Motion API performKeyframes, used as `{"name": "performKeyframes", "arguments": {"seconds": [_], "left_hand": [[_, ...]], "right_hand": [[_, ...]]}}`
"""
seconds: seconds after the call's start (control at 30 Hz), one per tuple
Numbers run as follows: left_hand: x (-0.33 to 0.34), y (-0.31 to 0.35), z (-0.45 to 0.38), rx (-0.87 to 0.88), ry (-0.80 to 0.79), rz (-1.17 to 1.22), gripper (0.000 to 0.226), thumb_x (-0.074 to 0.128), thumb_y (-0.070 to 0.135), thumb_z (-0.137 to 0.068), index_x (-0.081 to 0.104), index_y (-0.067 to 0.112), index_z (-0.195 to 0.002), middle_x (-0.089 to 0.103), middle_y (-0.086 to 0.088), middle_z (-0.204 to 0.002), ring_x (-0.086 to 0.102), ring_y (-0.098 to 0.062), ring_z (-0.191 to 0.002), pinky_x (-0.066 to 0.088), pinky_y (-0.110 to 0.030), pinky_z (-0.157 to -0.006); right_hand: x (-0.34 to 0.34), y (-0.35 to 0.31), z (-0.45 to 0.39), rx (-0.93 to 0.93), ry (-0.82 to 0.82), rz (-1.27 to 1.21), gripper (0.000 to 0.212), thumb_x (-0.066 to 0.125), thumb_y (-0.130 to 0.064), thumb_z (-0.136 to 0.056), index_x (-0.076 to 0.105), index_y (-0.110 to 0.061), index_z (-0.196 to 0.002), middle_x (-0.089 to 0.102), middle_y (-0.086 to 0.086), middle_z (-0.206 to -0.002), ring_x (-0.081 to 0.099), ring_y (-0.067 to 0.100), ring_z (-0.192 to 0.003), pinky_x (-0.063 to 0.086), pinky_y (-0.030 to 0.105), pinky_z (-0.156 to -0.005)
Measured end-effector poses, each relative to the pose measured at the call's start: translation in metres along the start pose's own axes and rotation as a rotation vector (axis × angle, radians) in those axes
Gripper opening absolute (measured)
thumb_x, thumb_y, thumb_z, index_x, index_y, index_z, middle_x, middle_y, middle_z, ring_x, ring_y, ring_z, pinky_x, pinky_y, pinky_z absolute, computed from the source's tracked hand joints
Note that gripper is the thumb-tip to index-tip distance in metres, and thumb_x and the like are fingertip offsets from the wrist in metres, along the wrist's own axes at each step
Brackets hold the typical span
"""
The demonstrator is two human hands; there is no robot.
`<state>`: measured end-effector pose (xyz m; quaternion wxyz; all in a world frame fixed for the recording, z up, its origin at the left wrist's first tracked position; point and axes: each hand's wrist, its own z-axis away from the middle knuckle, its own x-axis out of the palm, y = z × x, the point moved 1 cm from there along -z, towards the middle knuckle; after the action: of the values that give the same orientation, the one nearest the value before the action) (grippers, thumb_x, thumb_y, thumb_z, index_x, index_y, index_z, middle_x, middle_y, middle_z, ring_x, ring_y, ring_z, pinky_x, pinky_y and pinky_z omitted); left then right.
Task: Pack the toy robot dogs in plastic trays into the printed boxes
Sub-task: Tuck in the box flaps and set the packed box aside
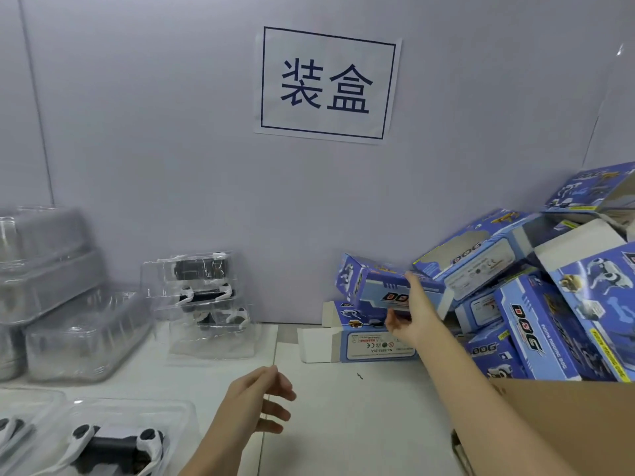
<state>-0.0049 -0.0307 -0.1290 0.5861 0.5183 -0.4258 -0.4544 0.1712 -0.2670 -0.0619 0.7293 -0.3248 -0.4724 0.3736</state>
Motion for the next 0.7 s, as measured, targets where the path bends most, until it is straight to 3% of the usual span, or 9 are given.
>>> {"name": "performKeyframes", "arguments": {"seconds": [0.13, 0.23, 0.37, 0.5, 0.57, 0.7], "left_hand": [[-0.003, -0.001, -0.002, -0.024, 0.068, 0.055, 0.031, 0.054, 0.024, -0.108, 0.069, -0.003, -0.102, 0.073, -0.021, -0.099, 0.067, -0.031, -0.069, 0.054, -0.036, -0.057], [-0.005, -0.003, -0.004, -0.043, 0.099, 0.106, 0.036, 0.054, 0.038, -0.106, 0.068, 0.006, -0.115, 0.071, -0.022, -0.112, 0.071, -0.038, -0.086, 0.059, -0.043, -0.065], [-0.007, -0.005, -0.004, -0.072, 0.116, 0.184, 0.052, 0.054, 0.064, -0.094, 0.068, 0.022, -0.122, 0.074, -0.016, -0.113, 0.075, -0.036, -0.097, 0.062, -0.047, -0.074], [-0.006, -0.004, -0.001, -0.033, 0.059, 0.033, 0.080, 0.068, 0.087, -0.065, 0.069, 0.031, -0.123, 0.076, -0.004, -0.110, 0.074, -0.025, -0.097, 0.057, -0.039, -0.086], [-0.003, -0.003, 0.002, 0.001, -0.017, -0.033, 0.088, 0.073, 0.079, -0.056, 0.066, 0.031, -0.129, 0.078, 0.001, -0.112, 0.074, -0.022, -0.104, 0.056, -0.045, -0.098], [0.002, -0.001, 0.008, -0.015, -0.145, -0.042, 0.087, 0.082, 0.064, -0.065, 0.058, 0.029, -0.140, 0.077, -0.006, -0.117, 0.073, -0.026, -0.113, 0.047, -0.052, -0.112]], "right_hand": [[-0.005, 0.029, 0.046, 0.007, -0.074, -0.026, 0.051, 0.080, -0.058, -0.082, 0.064, -0.019, -0.112, 0.068, 0.006, -0.085, 0.063, 0.016, -0.060, 0.051, 0.024, -0.045], [-0.019, 0.066, 0.075, -0.050, -0.131, 0.034, 0.051, 0.084, -0.058, -0.071, 0.068, -0.020, -0.103, 0.067, 0.004, -0.074, 0.058, 0.016, -0.058, 0.046, 0.025, -0.047], [-0.041, 0.102, 0.096, -0.105, -0.193, 0.229, 0.052, 0.080, -0.058, -0.074, 0.073, -0.020, -0.108, 0.071, -0.001, -0.073, 0.059, 0.019, -0.067, 0.044, 0.030, -0.060], [-0.053, 0.104, 0.097, -0.176, -0.257, 0.375, 0.048, 0.078, -0.051, -0.075, 0.075, -0.020, -0.112, 0.076, -0.002, -0.083, 0.064, 0.019, -0.077, 0.048, 0.031, -0.069], [-0.053, 0.099, 0.098, -0.234, -0.294, 0.410, 0.041, 0.073, -0.045, -0.084, 0.073, -0.022, -0.118, 0.080, 0.001, -0.092, 0.067, 0.022, -0.083, 0.051, 0.033, -0.073], [-0.053, 0.094, 0.103, -0.311, -0.338, 0.457, 0.031, 0.064, -0.044, -0.095, 0.064, -0.036, -0.125, 0.081, -0.002, -0.100, 0.078, 0.016, -0.089, 0.057, 0.023, -0.070]]}}
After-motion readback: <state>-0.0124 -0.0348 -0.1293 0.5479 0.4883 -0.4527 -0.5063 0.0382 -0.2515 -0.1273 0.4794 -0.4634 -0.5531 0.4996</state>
